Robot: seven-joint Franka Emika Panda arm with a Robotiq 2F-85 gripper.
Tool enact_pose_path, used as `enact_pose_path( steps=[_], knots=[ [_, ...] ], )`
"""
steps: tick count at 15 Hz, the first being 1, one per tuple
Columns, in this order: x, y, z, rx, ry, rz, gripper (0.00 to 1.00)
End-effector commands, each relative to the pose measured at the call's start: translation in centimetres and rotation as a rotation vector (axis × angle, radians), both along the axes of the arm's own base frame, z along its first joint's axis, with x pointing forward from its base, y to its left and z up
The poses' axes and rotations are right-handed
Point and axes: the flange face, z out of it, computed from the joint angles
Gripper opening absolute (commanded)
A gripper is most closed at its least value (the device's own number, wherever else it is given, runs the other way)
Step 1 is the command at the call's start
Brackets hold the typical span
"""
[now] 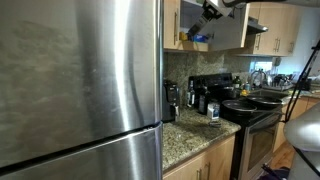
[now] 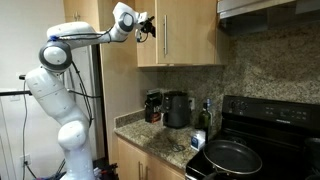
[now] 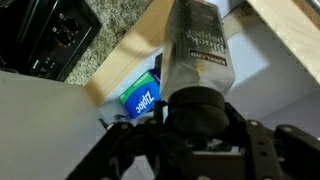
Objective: Put the object in the upper cabinet and close the right upper cabinet door
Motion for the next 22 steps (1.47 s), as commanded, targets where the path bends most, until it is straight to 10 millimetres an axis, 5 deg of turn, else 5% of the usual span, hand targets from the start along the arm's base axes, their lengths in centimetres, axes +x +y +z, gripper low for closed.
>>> enact_pose_path(
  steps=[1, 4, 5, 7, 8, 17, 20, 21, 22],
  knots=[
    [3.7, -1.3, 2.5, 0.173, -0.090, -0.045, 0.33],
    [7.6, -1.3, 2.3, 0.302, -0.073, -0.083, 0.33],
    [5.1, -1.2, 1.5, 0.240, -0.059, -0.074, 0.58],
    [7.2, -1.4, 1.1, 0.279, -0.060, -0.081, 0.58],
    [7.1, -1.2, 1.1, 0.253, -0.035, -0.078, 0.33],
    [7.8, -0.1, 4.8, 0.202, 0.018, -0.152, 0.33],
    [10.4, 0.2, 4.3, 0.236, -0.008, -0.163, 0.33],
    [8.4, 0.3, 4.2, 0.210, 0.013, -0.148, 0.58],
    [9.3, 0.3, 3.9, 0.220, 0.011, -0.150, 0.58]
  ],
)
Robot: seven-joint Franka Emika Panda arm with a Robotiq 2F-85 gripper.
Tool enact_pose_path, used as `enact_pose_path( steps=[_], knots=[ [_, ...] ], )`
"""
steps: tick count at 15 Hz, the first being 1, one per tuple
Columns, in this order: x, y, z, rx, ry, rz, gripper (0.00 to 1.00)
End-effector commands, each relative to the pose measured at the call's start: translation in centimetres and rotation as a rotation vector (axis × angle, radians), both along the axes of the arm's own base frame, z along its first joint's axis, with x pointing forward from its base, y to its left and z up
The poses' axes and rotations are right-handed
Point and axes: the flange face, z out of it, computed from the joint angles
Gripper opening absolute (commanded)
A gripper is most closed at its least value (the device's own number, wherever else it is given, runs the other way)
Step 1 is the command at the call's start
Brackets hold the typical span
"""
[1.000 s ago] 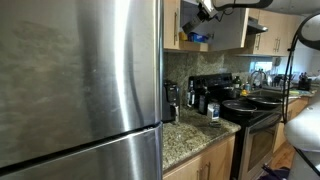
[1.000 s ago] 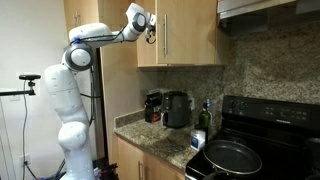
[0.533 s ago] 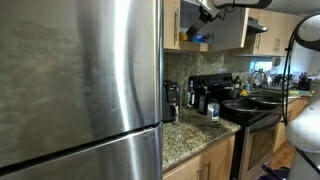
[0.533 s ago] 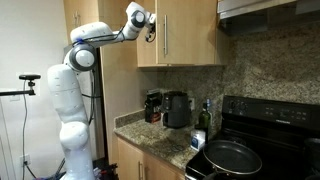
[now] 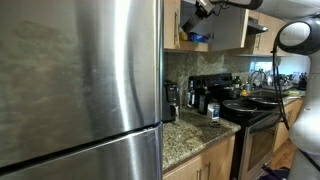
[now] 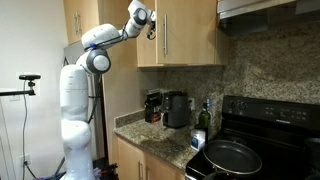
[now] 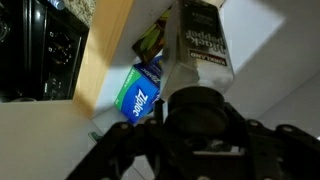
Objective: Put the object in the upper cabinet and close the right upper cabinet door
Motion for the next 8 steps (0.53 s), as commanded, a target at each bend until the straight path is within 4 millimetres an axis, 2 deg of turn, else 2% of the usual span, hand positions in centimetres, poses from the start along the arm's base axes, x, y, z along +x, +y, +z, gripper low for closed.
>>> enact_pose_path(
  steps=[1, 2, 8],
  knots=[
    [0.7, 0.0, -0.3, 0.003, 0.000, 0.000, 0.58],
    [1.2, 0.0, -0.5, 0.006, 0.001, 0.000, 0.33],
    [7.1, 0.6, -5.9, 0.062, 0.107, 0.028, 0.33]
  ],
)
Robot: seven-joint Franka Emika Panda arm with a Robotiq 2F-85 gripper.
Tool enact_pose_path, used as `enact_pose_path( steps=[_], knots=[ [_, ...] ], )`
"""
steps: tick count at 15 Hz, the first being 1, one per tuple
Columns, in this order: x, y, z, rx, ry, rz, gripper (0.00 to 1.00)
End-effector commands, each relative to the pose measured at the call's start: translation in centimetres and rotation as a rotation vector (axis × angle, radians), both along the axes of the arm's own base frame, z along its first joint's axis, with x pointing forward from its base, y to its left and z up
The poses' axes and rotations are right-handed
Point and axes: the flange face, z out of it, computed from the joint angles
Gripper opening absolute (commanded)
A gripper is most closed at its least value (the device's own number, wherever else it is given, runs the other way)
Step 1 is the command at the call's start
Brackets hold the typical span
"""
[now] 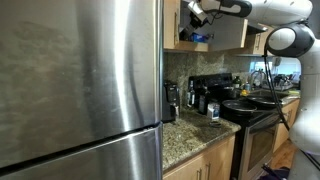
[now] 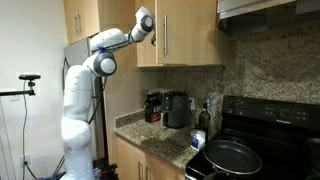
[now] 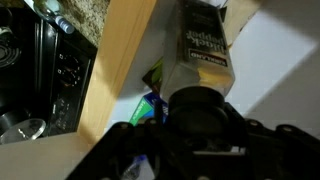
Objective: Put the object in the upper cabinet and close the right upper cabinet door
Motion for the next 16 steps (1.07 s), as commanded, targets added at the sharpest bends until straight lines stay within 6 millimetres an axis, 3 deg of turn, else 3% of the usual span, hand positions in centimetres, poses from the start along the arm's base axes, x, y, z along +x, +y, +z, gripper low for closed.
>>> enact_pose_path(
  steps=[1, 10, 16],
  knots=[
    [2.8, 0.5, -2.1, 0.023, 0.019, 0.011, 0.33],
    [4.6, 1.9, -4.3, 0.306, 0.204, 0.288, 0.33],
    [5.8, -2.6, -7.4, 0.442, 0.378, 0.347, 0.33]
  ],
)
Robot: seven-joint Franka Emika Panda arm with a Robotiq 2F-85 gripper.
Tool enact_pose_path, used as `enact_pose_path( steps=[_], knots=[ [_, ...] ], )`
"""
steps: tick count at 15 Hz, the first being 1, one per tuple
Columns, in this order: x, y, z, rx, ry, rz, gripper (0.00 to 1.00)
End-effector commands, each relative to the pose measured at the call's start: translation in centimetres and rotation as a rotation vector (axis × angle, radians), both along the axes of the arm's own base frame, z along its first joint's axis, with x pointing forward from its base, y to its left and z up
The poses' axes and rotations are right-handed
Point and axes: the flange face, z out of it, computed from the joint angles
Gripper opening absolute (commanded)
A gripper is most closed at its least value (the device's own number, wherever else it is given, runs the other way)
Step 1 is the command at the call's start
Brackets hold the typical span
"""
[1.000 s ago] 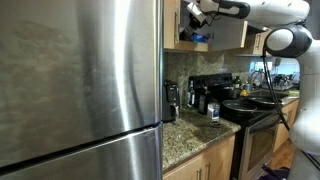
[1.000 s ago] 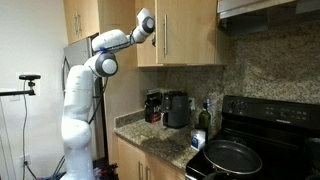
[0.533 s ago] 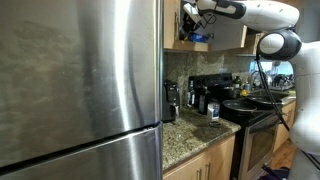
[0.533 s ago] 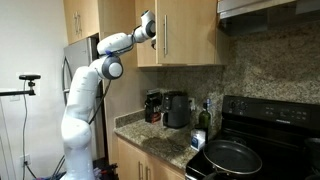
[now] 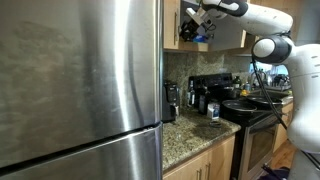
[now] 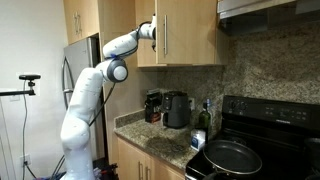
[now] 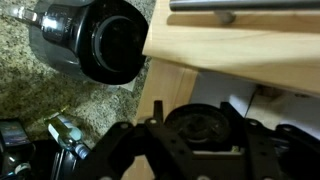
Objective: Put the object in the upper cabinet and close the right upper cabinet door
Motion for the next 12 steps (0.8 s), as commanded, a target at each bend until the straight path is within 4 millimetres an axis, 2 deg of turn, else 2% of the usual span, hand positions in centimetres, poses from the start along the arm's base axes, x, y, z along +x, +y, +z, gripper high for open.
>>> enact_pose_path(
  steps=[1, 2, 6, 8, 12],
  knots=[
    [1.1, -3.2, -1.6, 0.051, 0.069, 0.032, 0.42],
    [1.5, -3.7, -2.0, 0.046, 0.072, 0.032, 0.33],
    [2.1, -4.9, -2.2, 0.043, 0.056, 0.024, 0.33],
    [0.9, -4.8, -0.5, 0.039, 0.010, 0.077, 0.33],
    [-3.5, -4.4, 4.0, 0.016, -0.097, 0.288, 0.33]
  ],
)
